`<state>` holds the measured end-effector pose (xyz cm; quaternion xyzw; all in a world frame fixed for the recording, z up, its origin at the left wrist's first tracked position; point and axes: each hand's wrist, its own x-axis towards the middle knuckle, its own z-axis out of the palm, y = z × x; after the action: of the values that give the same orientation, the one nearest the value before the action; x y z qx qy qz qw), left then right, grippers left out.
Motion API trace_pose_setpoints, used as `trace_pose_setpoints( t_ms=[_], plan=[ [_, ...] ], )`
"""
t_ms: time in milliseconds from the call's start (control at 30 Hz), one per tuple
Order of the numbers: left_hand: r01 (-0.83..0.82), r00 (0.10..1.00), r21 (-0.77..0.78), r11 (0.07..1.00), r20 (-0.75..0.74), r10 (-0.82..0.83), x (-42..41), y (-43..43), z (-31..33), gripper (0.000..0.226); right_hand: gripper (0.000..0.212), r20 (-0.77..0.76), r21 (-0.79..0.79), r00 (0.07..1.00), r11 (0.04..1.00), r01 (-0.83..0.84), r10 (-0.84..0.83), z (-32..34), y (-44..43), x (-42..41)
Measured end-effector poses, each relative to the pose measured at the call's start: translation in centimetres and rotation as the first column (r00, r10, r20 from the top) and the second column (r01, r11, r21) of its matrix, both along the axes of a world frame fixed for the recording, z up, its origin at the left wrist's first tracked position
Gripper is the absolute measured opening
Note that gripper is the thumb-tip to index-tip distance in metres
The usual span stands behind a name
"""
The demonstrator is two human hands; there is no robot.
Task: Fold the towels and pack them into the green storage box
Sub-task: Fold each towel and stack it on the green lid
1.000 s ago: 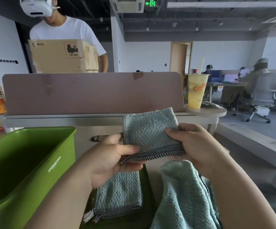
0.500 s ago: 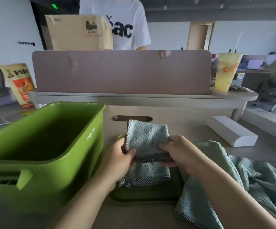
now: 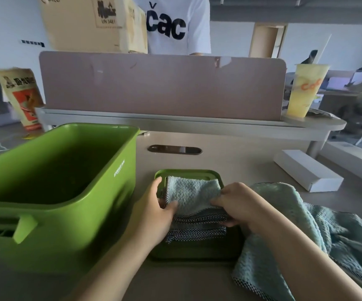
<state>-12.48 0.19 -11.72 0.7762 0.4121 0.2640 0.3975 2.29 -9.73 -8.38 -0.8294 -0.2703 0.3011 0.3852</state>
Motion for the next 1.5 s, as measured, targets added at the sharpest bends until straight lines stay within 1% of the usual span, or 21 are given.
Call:
trace_pose_setpoints(
  t_ms=[67,133,200,267,300,367,433,467,533,567,633,767,933,1033,1200,1233,1300,1367,1400,1433,1500],
  plan=[
    [-0.021,0.999,0.066,0.998,-0.03,0.023,-0.1,0.0,0.0,0.057,0.01,0.044,-0.033,0.999,0.999,-0.021,0.022,0.2,0.0,0.0],
    [-0.018,0.997,0.1,0.995,-0.075,0.025,-0.2,-0.2,0.2,0.053,0.019,0.056,-0.067,0.998,0.998,-0.01,0.013,0.1,0.1,0.2],
    [0.005,0.991,0.11,0.994,-0.136,0.01,-0.3,-0.6,0.4,0.052,0.025,0.071,-0.15,0.997,0.989,-0.012,0.023,0.0,0.1,0.3],
    [0.001,0.98,0.196,0.981,-0.193,0.037,-0.3,-0.9,0.8,0.052,0.025,0.202,-0.234,0.978,0.972,-0.001,0.049,-0.1,0.1,0.3],
    [-0.012,0.978,0.293,0.956,-0.196,0.072,-0.2,-0.8,1.2,0.05,0.026,0.336,-0.236,0.94,0.971,0.027,0.056,-0.2,0.2,0.2],
    [0.028,0.98,0.485,0.874,-0.185,0.071,0.6,-0.3,1.7,0.046,0.032,0.592,-0.102,0.805,0.994,0.042,0.027,-0.2,0.4,-0.1],
    [0.164,0.969,0.563,0.81,-0.246,-0.024,1.8,0.2,1.9,0.051,0.045,0.718,0.037,0.694,0.993,-0.116,0.054,-0.2,0.8,-0.9],
    [0.237,0.949,0.563,0.792,-0.307,-0.066,2.4,0.3,1.6,0.055,0.052,0.753,0.006,0.644,0.976,-0.216,0.138,-0.4,0.9,-1.3],
    [0.363,0.874,0.53,0.767,-0.479,-0.082,3.3,0.3,0.3,0.057,0.067,0.74,-0.149,0.584,0.929,-0.339,0.332,-1.8,1.3,-1.8],
    [0.402,0.833,0.505,0.764,-0.548,-0.076,3.4,0.4,-0.6,0.057,0.069,0.697,-0.226,0.587,0.903,-0.365,0.411,-2.6,1.3,-1.9],
    [0.411,0.795,0.443,0.797,-0.603,-0.074,3.5,0.6,-1.9,0.058,0.065,0.633,-0.29,0.616,0.881,-0.374,0.47,-3.8,1.2,-1.8],
    [0.38,0.807,0.378,0.844,-0.582,-0.102,3.3,1.1,-2.6,0.054,0.055,0.572,-0.29,0.697,0.902,-0.321,0.432,-4.8,1.2,-1.4],
    [0.369,0.802,0.358,0.857,-0.589,-0.099,2.8,1.0,-2.8,0.053,0.055,0.564,-0.346,0.71,0.901,-0.262,0.422,-5.6,1.7,-1.3],
    [0.361,0.786,0.305,0.881,-0.607,-0.112,2.7,1.2,-2.9,0.054,0.057,0.543,-0.385,0.735,0.898,-0.213,0.407,-6.0,1.9,-1.3],
    [0.332,0.674,0.244,0.911,-0.737,-0.048,3.1,0.7,-1.7,0.058,0.061,0.532,-0.463,0.782,0.885,-0.053,0.324,-5.8,2.3,-1.9],
    [0.311,0.646,0.234,0.921,-0.763,-0.024,3.2,0.5,-1.2,0.059,0.061,0.527,-0.48,0.784,0.876,-0.044,0.328,-5.4,2.1,-2.0],
    [0.292,0.603,0.256,0.921,-0.797,0.03,3.4,0.0,0.0,0.061,0.06,0.517,-0.47,0.763,0.874,-0.125,0.387,-4.3,1.2,-1.5],
    [0.326,0.616,0.329,0.886,-0.785,0.064,3.9,-0.5,1.4,0.066,0.052,0.515,-0.378,0.761,0.901,-0.213,0.395,-1.9,-0.6,-0.2],
    [0.351,0.654,0.38,0.856,-0.753,0.066,4.2,-1.0,2.1,0.068,0.045,0.529,-0.308,0.777,0.93,-0.199,0.342,-0.4,-1.8,0.7],
    [0.365,0.711,0.433,0.824,-0.701,0.054,4.5,-1.7,2.9,0.067,0.04,0.546,-0.244,0.797,0.959,-0.145,0.259,1.1,-3.0,1.7],
    [0.353,0.841,0.494,0.794,-0.539,-0.039,5.6,-3.5,3.9,0.049,0.043,0.611,-0.165,0.784,0.986,-0.004,0.106,3.5,-5.2,3.9]
  ],
)
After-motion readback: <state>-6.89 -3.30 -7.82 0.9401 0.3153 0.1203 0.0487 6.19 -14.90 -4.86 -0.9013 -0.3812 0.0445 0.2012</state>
